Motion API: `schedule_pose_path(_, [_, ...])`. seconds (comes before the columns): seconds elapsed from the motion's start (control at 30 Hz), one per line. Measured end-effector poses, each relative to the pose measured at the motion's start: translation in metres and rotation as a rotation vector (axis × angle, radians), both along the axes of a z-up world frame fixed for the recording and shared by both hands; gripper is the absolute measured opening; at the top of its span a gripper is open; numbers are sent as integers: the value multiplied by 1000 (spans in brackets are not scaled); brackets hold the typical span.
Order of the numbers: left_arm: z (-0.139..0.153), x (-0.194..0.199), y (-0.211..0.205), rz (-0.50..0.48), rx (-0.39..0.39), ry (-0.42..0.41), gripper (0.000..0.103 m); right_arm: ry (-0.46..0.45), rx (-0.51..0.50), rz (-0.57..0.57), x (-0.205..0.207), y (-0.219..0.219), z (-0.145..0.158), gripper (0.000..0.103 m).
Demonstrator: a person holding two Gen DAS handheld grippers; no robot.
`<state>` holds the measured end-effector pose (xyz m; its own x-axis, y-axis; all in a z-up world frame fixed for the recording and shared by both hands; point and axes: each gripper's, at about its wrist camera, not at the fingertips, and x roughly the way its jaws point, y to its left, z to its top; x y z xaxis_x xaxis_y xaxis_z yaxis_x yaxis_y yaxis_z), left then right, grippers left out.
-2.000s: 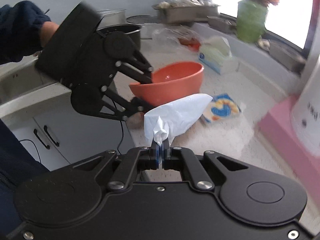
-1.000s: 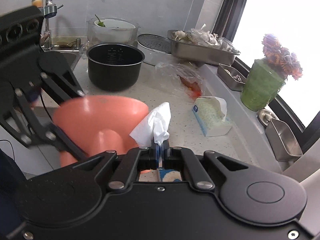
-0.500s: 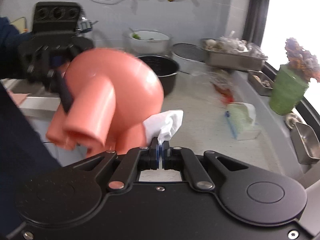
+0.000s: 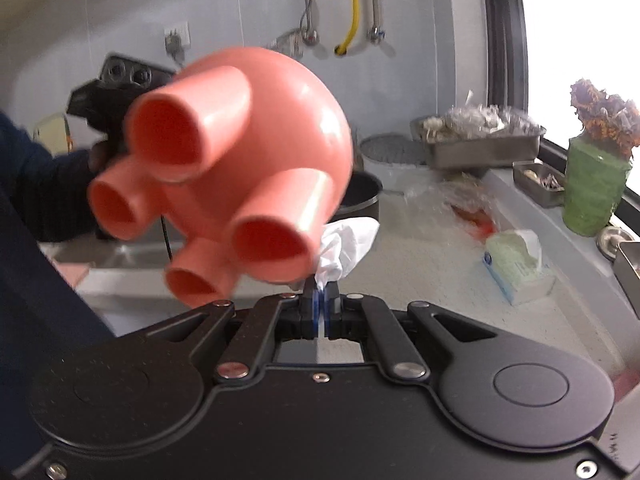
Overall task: Clean bowl
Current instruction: 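Turn the bowl upside down with the left tool while the right tool wipes its feet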
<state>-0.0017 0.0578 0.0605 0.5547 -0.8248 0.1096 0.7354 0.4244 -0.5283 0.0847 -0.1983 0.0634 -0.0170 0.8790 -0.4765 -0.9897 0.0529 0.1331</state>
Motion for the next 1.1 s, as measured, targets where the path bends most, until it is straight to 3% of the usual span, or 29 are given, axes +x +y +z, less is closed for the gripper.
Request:
schedule_pose_path(0.2, [-3,-4,10,130,-100,0,10,103,121,-40,-8,7,-14,3])
schedule_pose_path(0.47, [-6,0,16,295,-91,20,11,243,269,-194,-6,13,-35,3])
schedule_pose_path(0.8, [-10,0,20,357,-135,41,13,224,286,-225,-14,-2,-30,2])
schedule_pose_path(0.93, [-10,2,21,383,-159,49,11,295,343,-235,-10,-12,-31,2])
schedule_pose_path(1.1, [-13,9,15,404,-120,70,11,337,431,-216,-11,-19,-18,2])
